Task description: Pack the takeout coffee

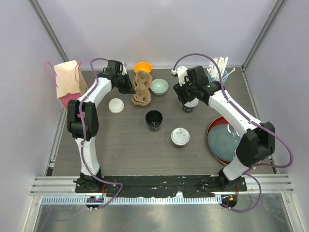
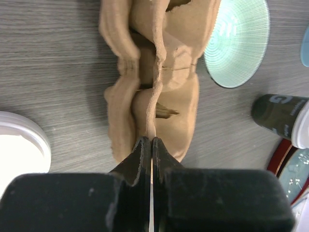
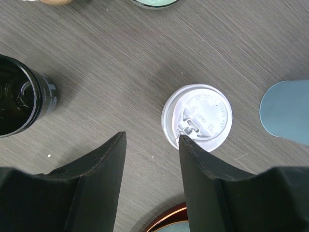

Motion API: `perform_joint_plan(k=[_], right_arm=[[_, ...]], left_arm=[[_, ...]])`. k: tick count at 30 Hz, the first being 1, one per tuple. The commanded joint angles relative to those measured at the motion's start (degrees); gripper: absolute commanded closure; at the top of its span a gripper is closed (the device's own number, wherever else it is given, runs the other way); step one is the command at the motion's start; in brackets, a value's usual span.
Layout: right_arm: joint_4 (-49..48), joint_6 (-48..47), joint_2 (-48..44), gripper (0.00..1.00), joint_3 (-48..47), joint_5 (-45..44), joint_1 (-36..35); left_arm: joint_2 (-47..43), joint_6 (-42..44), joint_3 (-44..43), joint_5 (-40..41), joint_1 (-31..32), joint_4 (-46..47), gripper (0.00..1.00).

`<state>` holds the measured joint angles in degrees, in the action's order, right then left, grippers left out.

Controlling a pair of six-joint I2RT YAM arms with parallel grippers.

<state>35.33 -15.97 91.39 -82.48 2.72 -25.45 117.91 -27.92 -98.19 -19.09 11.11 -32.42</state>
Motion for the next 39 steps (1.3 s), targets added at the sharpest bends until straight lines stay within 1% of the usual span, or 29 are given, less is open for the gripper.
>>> perform_joint_plan(k=[1, 5, 8, 10, 12, 17, 21, 25, 28, 29, 32, 35, 36, 37, 39], right_arm=[[-0.35, -0.47, -2.01, 0.47, -0.58, 0.53, -0.39], [0.09, -0.56, -1.84, 0.47, -0.76, 0.79, -0.65], [0.44, -0.56, -2.01, 0.47, -0.84, 1.23, -0.91], [0.53, -0.64, -2.01, 0.47, -1.02, 1.58, -1.35], [0.88, -0.56, -2.01, 0.47, -1.54, 2.02, -1.53], [1.58, -0.64, -2.36, 0.47, -2.34, 2.46, -2.06], [1.23, -1.26, -3.33, 0.47, -2.25, 4.83, -2.32], [-0.52, -2.57, -4.99, 0.47, -1.29, 6.76, -3.02], [-3.86, -5.03, -7.8, 0.47, 0.82, 8.17, -4.95], [-6.65, -5.91, -9.03, 0.46, 1.78, 8.35, -5.83], [-12.28, -9.95, -13.25, 0.44, 4.95, 7.65, -10.13], [-13.8, -10.4, -14.93, 0.43, 3.91, 6.95, -13.65], [-13.89, -10.14, -15.19, 0.43, 3.38, 6.86, -14.35], [-13.8, -9.7, -15.54, 0.43, 2.85, 6.86, -15.58], [-13.97, -9.09, -16.16, 0.43, 1.89, 6.68, -16.82]], left_arm=[[-4.62, 0.59, -3.06, -2.27, -0.22, 0.34, 1.0], [-4.18, 1.38, -3.23, -2.35, -0.65, -0.27, 1.0], [-4.18, 1.2, -2.8, -5.6, -1.35, 0.08, 1.0], [-5.14, 0.85, -2.27, -8.05, -1.71, 2.18, 1.0], [-5.93, 1.11, -2.44, -8.68, -1.8, 3.15, 1.0], [-8.74, 5.06, -4.37, -8.95, -1.8, 3.77, 1.0], [-10.77, 9.19, -5.96, -7.98, -1.8, 2.46, 1.0], [-12.09, 12.36, -5.69, -8.42, -1.8, 1.4, 1.0], [-13.49, 15.17, -6.57, -9.91, -1.8, -1.93, 1.0], [-14.19, 16.14, -6.83, -10.43, -1.8, -2.9, 1.0], [-18.93, 19.92, -6.75, -11.14, -1.8, -7.38, 1.0], [-25.25, 24.4, -6.49, -11.23, -1.89, -13.79, 1.0], [-26.84, 26.06, -6.31, -11.23, -1.97, -17.9, 1.0], [-30.68, 29.3, -5.79, -11.14, -2.15, -20.11, 1.0], [-34.65, 32.04, -4.56, -11.14, -2.67, -24.15, 1.0]])
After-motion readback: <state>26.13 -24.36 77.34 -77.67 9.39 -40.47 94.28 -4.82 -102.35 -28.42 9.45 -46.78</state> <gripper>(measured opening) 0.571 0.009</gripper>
